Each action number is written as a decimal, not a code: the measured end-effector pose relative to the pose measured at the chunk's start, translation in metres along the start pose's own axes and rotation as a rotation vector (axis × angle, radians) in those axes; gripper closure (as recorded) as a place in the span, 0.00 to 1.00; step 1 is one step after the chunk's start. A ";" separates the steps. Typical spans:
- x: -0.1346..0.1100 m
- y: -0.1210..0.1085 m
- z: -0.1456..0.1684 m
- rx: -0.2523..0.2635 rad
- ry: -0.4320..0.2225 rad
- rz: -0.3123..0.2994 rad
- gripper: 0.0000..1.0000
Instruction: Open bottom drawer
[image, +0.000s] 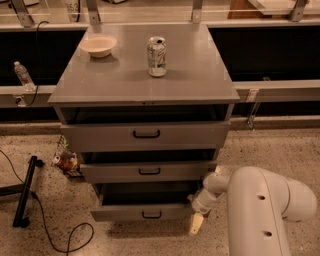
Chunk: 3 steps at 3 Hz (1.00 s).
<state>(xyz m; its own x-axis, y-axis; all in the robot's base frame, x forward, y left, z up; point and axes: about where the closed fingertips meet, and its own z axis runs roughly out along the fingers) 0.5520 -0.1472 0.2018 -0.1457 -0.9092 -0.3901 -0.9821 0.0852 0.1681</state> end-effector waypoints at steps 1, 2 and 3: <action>-0.001 -0.014 0.010 0.022 -0.005 -0.026 0.00; 0.005 -0.019 0.023 0.013 -0.010 -0.025 0.21; 0.007 -0.019 0.029 0.006 -0.015 -0.022 0.44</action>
Offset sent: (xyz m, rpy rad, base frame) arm 0.0213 -0.0023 -0.0364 0.0111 -0.0182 0.0125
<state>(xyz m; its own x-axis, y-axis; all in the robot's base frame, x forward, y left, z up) 0.5662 -0.1437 0.1700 -0.1256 -0.9048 -0.4069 -0.9858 0.0676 0.1540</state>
